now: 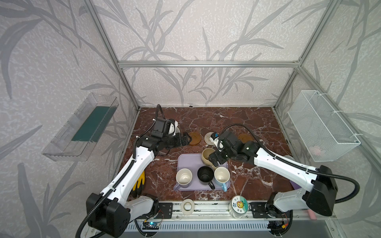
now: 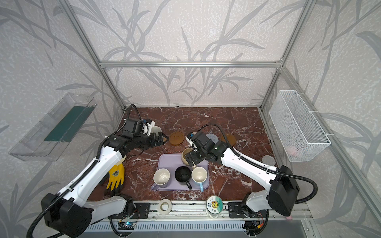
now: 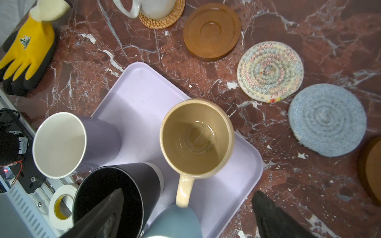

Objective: Place cups on coasters
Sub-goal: Pick up the cup from the tray.

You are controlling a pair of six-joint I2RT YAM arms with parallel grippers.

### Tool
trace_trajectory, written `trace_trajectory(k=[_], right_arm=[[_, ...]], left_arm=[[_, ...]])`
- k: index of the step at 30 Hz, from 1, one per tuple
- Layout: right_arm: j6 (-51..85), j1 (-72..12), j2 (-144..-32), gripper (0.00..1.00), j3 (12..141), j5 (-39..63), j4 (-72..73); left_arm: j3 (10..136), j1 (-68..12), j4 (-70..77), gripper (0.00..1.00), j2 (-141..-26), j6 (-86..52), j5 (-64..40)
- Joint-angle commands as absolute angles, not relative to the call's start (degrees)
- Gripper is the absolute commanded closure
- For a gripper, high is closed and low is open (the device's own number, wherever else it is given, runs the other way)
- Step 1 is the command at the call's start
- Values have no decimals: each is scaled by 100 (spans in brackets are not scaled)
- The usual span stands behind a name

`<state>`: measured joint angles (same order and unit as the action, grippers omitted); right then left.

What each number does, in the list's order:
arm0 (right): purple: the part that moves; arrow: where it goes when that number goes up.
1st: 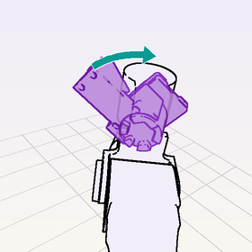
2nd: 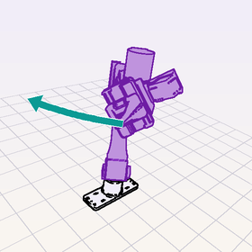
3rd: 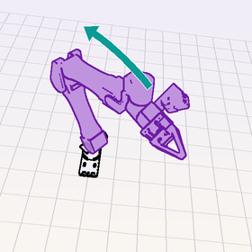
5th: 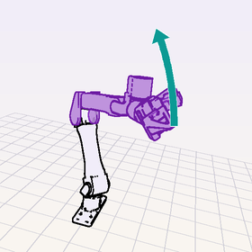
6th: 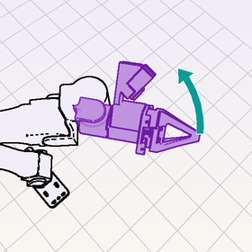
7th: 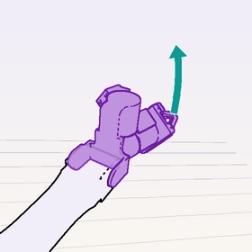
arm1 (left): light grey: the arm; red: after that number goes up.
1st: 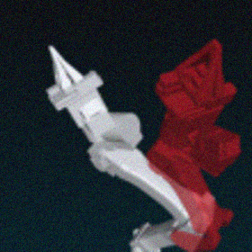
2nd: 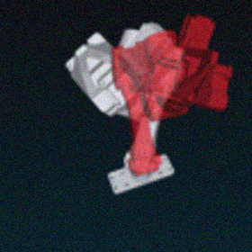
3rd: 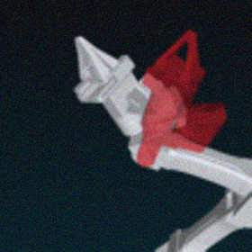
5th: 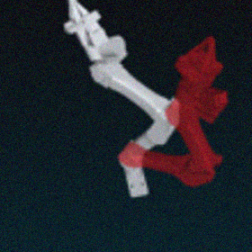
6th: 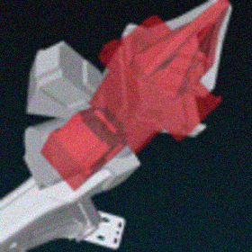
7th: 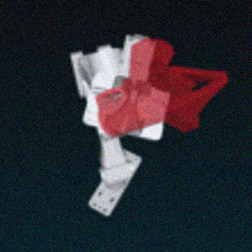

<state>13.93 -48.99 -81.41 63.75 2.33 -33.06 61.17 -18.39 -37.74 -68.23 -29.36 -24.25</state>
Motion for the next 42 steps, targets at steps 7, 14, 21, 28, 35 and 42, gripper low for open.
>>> trace_trajectory(k=[7, 14, 21, 28, 35, 42], right_arm=[[1557, -4926, -8422, 10, 6161, 448, -3415], [1578, -4963, -8557, 16, 6124, 488, -3284], [1580, -5005, -8773, 24, 6088, 562, -3108], [1633, -5019, -8817, 33, 6074, 493, -3097], [1599, -5019, -8842, 38, 5992, 387, -3135], [1693, -5053, -8925, 40, 5930, 164, -3052]], left_arm=[[5497, -2500, -3149, 3, -6877, -3445, -2314], [5507, -2643, -3362, 3, -7035, -3398, -1962], [5467, -2682, -3518, 3, -7110, -3471, -1867], [5365, -2790, -3344, 3, -7174, -3601, -1905], [5361, -2853, -3274, 4, -7275, -3699, -1873], [5300, -2864, -3090, 4, -7214, -3883, -1868]])
